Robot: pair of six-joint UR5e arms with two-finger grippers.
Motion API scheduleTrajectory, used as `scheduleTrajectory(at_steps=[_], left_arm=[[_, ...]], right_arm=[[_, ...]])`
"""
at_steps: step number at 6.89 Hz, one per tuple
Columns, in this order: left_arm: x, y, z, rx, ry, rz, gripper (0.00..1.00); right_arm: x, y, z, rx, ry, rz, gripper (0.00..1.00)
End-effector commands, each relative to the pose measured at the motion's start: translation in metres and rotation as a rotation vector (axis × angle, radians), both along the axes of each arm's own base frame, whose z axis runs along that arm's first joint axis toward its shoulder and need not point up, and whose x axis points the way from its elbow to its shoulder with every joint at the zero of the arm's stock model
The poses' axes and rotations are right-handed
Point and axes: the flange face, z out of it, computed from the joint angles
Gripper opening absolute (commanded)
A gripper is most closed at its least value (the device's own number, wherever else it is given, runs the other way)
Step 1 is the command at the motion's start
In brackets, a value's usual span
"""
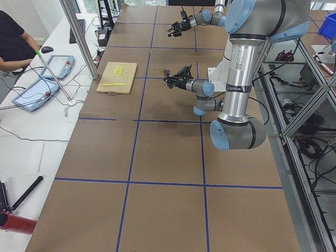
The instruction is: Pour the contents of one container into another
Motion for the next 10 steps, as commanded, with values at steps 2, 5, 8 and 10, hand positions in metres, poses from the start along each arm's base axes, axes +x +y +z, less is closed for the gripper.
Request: scheduleTrajectory(at_steps=[2,5,8,10], left_arm=[[-0.074,0.006,0.094,-0.097,-0.037,-0.145,0.00],[-0.104,0.020,0.147,-0.215,0.107,-0.218,0.00],[-0.102,0.040,0.181,-0.235,0.064,-0.177,0.00],[-0.094,0.042,0.185,-0.241,0.004,-0.181,0.00]], right_arm=[[0.002,0.000,0.009,-0.002,0.011,0.000,0.00],[0.001,0.001,0.006,-0.001,0.002,-0.003,0.00],[0.000,0.001,-0.003,0.002,-0.017,-0.005,0.00],[0.000,0.002,-0.005,0.003,-0.025,-0.006,0.00]])
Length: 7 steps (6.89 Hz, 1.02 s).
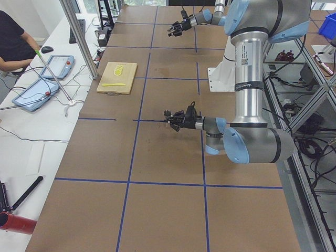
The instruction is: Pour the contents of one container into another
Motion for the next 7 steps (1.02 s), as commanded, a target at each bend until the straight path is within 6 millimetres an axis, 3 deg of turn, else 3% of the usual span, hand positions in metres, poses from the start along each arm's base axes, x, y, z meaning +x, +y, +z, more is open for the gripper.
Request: scheduleTrajectory(at_steps=[1,4,5,7], left_arm=[[0.008,0.010,0.003,-0.008,-0.023,-0.008,0.00],[0.025,0.033,0.000,-0.028,0.022,-0.032,0.00],[0.041,0.034,-0.008,-0.026,0.001,-0.026,0.00],[0.053,0.034,-0.016,-0.025,-0.001,-0.020,0.00]], right_arm=[[0.000,0.000,-0.001,0.000,-0.003,-0.001,0.00],[0.000,0.000,-0.002,0.001,-0.006,-0.001,0.00],[-0.001,0.001,-0.002,0.001,-0.006,-0.002,0.00],[-0.001,0.001,-0.001,0.001,-0.005,-0.002,0.00]])
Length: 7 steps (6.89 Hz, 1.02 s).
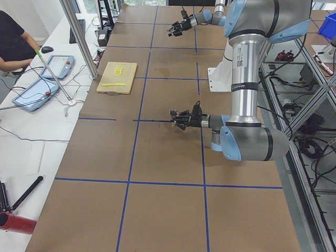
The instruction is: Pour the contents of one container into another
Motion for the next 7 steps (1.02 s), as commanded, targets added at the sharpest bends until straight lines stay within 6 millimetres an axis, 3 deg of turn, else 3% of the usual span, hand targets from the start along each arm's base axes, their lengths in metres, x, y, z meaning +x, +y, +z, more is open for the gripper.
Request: scheduleTrajectory(at_steps=[1,7], left_arm=[[0.0136,0.0010,-0.0050,0.000,-0.006,0.023,0.00],[0.0215,-0.0005,-0.0052,-0.006,0.007,0.074,0.00]], right_arm=[[0.0001,0.0001,-0.0004,0.000,-0.001,0.000,0.00],[-0.0006,0.0007,-0.0010,0.000,-0.002,-0.002,0.00]])
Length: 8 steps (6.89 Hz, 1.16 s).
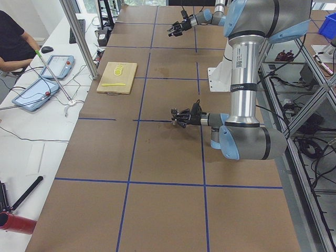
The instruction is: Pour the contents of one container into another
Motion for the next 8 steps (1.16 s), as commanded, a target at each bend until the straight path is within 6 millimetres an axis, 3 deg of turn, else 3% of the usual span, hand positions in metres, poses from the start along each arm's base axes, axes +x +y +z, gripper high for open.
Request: scheduleTrajectory(at_steps=[1,4,8], left_arm=[[0.001,-0.003,0.000,-0.001,0.002,0.012,0.00],[-0.007,-0.013,0.005,-0.002,-0.011,-0.007,0.00],[-0.003,-0.014,0.013,-0.005,-0.026,0.018,0.00]], right_arm=[[0.000,0.000,0.000,0.000,0.000,0.001,0.00],[0.000,0.000,0.000,0.000,0.000,0.001,0.00],[0.001,0.000,-0.001,0.001,-0.003,0.002,0.00]])
